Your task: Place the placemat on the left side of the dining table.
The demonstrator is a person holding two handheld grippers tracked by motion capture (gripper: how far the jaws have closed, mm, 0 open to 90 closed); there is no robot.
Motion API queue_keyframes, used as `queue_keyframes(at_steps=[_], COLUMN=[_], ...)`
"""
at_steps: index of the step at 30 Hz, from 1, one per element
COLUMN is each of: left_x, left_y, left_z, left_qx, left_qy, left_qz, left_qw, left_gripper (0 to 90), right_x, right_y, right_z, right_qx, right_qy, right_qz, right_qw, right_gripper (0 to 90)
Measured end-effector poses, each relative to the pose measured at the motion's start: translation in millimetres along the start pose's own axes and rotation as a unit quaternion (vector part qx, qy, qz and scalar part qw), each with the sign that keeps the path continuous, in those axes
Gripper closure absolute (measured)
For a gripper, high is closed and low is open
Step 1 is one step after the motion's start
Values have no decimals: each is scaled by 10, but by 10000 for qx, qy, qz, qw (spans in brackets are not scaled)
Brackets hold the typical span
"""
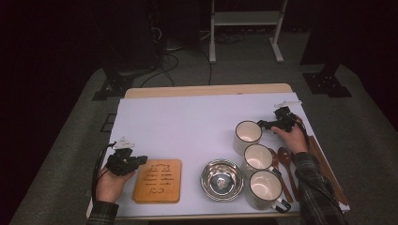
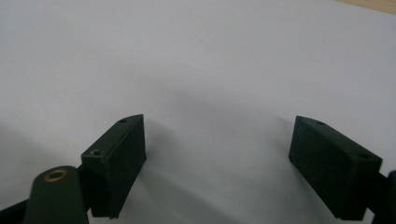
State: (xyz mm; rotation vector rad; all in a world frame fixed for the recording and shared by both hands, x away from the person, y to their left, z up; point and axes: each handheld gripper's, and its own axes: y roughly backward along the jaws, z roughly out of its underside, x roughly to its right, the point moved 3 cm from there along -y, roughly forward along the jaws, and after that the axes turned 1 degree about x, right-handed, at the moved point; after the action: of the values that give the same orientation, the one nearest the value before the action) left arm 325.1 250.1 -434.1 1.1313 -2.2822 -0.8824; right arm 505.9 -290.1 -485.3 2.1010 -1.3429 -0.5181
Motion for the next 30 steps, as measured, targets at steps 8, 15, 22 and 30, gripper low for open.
queue_keyframes(at_steps=[8, 15, 22, 30], left_x=[-43, -60, -61, -17], left_y=[106, 159, 182, 167], left_z=[143, 267, 397, 443], left_qx=[34, 5, -75, -185], left_qy=[119, 223, 324, 292], left_qz=[-129, -158, -115, -59], left_qw=[9998, 9996, 9994, 9994], left_gripper=[900, 900, 900, 900], right_x=[0, -1, -1, -1], right_y=[0, 1, 1, 1], right_z=[0, 0, 0, 0], right_qx=[1, 0, 2, 2], right_qy=[-1, -5, -13, -9], right_qz=[-1, 0, -3, -1], right_qw=[10000, 10000, 10000, 10000], right_gripper=[171, 171, 171, 171])
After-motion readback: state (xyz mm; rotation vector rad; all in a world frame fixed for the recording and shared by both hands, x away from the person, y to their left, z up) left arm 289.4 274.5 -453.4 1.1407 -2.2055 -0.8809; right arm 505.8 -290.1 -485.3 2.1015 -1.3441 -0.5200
